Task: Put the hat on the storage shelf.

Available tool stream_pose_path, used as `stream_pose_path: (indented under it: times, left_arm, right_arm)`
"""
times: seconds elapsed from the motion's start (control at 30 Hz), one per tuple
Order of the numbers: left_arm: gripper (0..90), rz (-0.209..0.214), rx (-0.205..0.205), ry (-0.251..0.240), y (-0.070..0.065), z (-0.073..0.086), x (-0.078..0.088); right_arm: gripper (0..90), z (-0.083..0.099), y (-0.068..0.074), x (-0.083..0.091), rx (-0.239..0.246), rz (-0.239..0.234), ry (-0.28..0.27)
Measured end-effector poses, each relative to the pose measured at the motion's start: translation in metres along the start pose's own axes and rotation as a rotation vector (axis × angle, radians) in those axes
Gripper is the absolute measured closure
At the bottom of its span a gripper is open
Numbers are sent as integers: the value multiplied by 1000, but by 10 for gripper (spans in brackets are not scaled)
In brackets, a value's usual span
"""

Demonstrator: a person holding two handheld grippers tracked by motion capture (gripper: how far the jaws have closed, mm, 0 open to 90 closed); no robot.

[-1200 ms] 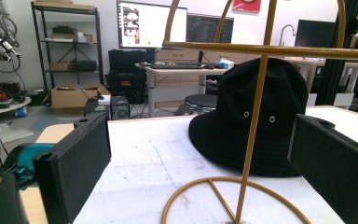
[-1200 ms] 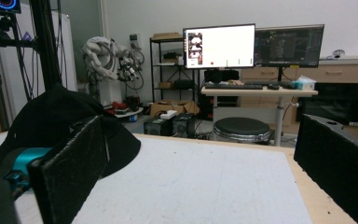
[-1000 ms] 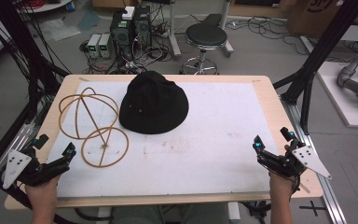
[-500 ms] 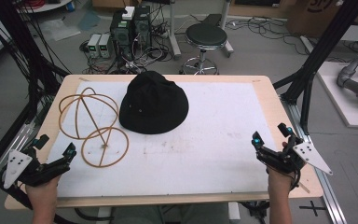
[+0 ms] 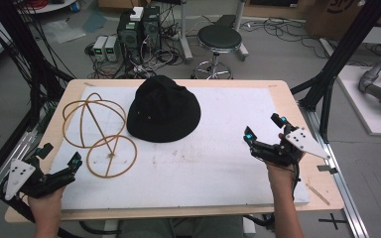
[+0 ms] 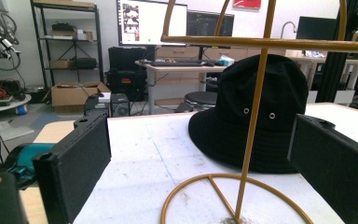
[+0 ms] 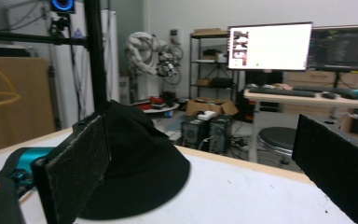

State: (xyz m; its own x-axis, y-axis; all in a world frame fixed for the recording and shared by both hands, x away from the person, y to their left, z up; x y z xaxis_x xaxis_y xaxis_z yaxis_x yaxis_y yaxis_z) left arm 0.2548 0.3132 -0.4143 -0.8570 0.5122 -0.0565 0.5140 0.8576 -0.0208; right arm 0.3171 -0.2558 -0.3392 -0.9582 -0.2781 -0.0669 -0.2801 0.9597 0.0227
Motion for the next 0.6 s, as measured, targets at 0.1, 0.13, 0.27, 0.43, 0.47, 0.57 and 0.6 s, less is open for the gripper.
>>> stream_pose_path:
  times: [0.1, 0.13, 0.27, 0.43, 0.47, 0.57, 0.6]
  left_arm:
    - [62, -3, -2, 0, 0, 0, 2]
    - [62, -4, 1, -1, 0, 0, 2]
    - [63, -10, 0, -3, 1, -1, 4]
    - [62, -13, 1, -4, 1, -1, 6]
    - [62, -13, 1, -4, 2, -1, 6]
    - [62, -12, 1, -4, 2, 0, 6]
    - [62, -12, 1, -5, 2, 0, 6]
  right_arm:
    - [42, -9, 14, -12, 9, -37, 2]
    - [42, -9, 14, -12, 9, -37, 2]
    - [45, -19, 33, -32, 29, -96, 31]
    - [46, -28, 56, -63, 40, -150, 71]
    - [46, -28, 56, -63, 40, -150, 71]
    - [49, -35, 68, -79, 47, -168, 77]
    - [49, -35, 68, -79, 47, -168, 77]
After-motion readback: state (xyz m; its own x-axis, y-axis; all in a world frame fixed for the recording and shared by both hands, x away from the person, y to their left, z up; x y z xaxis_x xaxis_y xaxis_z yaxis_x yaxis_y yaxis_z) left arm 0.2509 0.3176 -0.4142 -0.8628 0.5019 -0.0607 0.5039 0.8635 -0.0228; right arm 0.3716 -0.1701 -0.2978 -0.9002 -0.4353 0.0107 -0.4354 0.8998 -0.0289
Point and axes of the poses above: each handheld gripper's, and its own axes: x roughly backward along the jaws, z roughly out of its underside, y roughly to its left, the point moved 3 cm from there along -x, roughly forward along the jaws, and after that the axes turned 14 degrees about z, right-handed, at the moved point
